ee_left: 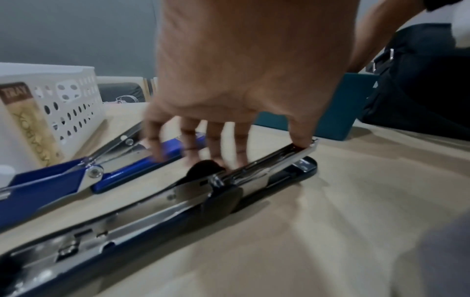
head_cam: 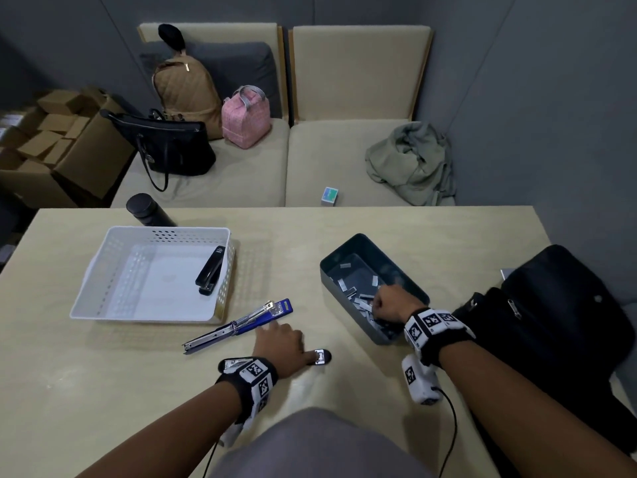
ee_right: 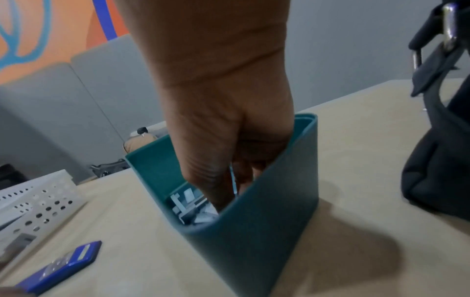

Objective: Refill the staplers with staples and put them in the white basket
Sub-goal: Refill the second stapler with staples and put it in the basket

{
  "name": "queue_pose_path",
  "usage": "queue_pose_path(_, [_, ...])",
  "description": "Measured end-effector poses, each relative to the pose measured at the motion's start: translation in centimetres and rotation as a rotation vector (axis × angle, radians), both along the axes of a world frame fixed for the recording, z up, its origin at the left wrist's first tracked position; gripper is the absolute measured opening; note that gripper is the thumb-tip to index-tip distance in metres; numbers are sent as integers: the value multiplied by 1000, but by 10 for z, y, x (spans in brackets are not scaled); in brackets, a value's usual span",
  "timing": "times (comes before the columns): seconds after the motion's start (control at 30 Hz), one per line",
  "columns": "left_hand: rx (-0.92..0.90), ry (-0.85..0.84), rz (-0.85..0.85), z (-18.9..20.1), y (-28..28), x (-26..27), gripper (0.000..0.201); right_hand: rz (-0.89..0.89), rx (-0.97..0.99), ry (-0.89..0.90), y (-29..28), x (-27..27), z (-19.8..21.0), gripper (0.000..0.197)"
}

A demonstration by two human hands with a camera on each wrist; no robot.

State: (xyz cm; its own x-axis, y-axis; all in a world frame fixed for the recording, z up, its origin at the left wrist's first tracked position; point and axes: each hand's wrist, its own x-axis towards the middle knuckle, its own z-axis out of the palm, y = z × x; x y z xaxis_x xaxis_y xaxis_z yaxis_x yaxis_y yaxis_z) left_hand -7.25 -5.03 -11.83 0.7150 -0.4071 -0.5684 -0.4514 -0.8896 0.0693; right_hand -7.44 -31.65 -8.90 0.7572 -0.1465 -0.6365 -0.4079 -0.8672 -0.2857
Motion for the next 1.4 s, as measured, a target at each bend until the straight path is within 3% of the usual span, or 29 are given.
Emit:
queue_pose_path(0.07, [103,-25,130,2,1,-6,102,49,-66,30,5,-4,-3,21])
queue_pose_path(0.17, [169,76,325,4,2,-11,127,127,-185,8,13,-10,-4,20])
queue_pose_path(0.3, [112,133,457,-2,4,-11,137,212,-294,-18,20,-19,-12,21])
queue_pose_path(0.47, [39,140,429,0,5,-8,112,209,-299,-58,18,-27,-10,23])
queue_pose_path(0.67, [14,150,398,-3,7,-8,101,-62,4,-117,4,-22,-1,27])
queue_pose_path(0.87, [-8,173,353,-7,7,-7,114,-89,139,-174,0,-25,-5,11])
queue_pose_path(0.97, [-29,176,335,-8,7,-6,109,-121,159,-245,3,-26,-7,33])
queue_pose_path(1.13, [-41,181,340,-8,11,-6,96,-206,289,-564,27,-21,24,25])
queue_pose_path(1.27, [-44,175,363,-10,12,-8,100,-146,481,-736,62,-22,57,25])
queue_pose_path(1.4, [-45,181,376,-14,13,-9,93,40,493,-596,89,-34,54,32])
